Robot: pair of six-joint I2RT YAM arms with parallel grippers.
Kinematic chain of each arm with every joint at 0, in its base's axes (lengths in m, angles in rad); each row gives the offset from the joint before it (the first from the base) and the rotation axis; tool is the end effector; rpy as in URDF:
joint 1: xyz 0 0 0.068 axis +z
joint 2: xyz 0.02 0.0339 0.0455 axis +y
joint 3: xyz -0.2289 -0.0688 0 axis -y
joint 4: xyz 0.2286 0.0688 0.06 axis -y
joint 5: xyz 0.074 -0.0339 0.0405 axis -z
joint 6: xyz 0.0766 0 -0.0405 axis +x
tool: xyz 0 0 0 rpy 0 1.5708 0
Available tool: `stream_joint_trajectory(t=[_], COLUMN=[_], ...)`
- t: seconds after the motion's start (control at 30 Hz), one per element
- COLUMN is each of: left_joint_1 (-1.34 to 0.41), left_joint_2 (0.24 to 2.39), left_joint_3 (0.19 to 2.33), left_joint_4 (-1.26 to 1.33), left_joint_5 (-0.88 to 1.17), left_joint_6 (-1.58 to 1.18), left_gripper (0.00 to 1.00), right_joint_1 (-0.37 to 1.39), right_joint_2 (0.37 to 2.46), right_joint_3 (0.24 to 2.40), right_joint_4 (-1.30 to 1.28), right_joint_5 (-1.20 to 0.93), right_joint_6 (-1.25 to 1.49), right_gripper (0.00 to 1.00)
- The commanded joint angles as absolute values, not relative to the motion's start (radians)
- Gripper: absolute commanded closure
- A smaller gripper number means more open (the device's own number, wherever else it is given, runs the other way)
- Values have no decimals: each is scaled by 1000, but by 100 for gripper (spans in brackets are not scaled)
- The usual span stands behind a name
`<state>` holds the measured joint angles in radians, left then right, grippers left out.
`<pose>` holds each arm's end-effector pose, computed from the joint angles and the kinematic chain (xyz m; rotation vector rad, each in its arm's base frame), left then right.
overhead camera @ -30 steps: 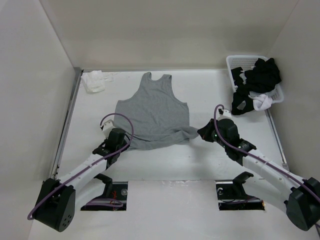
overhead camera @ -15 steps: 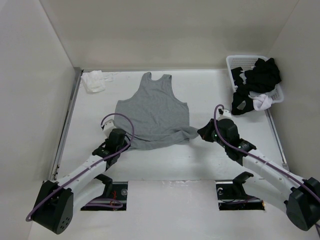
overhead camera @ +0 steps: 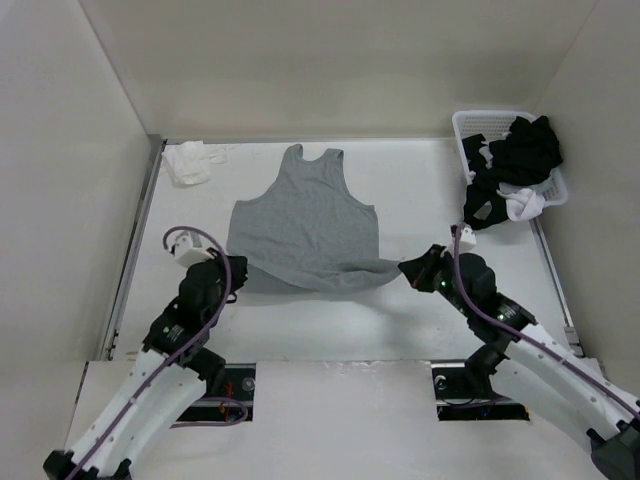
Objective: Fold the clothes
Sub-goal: Fold the tank top
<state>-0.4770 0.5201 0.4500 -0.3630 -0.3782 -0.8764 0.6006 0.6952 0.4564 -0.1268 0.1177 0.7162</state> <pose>0.1777 -0.0600 0.2102 -0.6338 1.9032 -0.5001 0.1871 0.1173 0.2107 0.1974 2.0010 0.7520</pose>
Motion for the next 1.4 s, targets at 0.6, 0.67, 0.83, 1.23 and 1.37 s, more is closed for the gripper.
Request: stream_joint_trajectory(t=[0.6, 0.67, 0.83, 1.23, 1.37], left_joint_1=[-308, -251, -153, -68, -65], left_joint_2=[826, 951, 1253, 1931, 2104], left_joint_3=[771, 828, 1001, 1544, 1716], left_joint_4=[95, 159, 250, 299, 270], left_joint_5=[-575, -529, -468, -377, -385], left_joint_6=[-773, -776, -808, -788, -773], left_gripper=[100, 100, 100, 100, 95], right_joint_1=[569, 506, 354, 220, 215], right_joint_2=[989, 1092, 1397, 2046, 2228], right_joint_3=[851, 912, 1142, 1803, 1980], right_joint_4=[-71, -25, 34, 23, 34], right_joint_5=[162, 112, 22, -61, -51], right_joint_6=[644, 634, 617, 626, 678], right_gripper=[100, 100, 100, 100, 89])
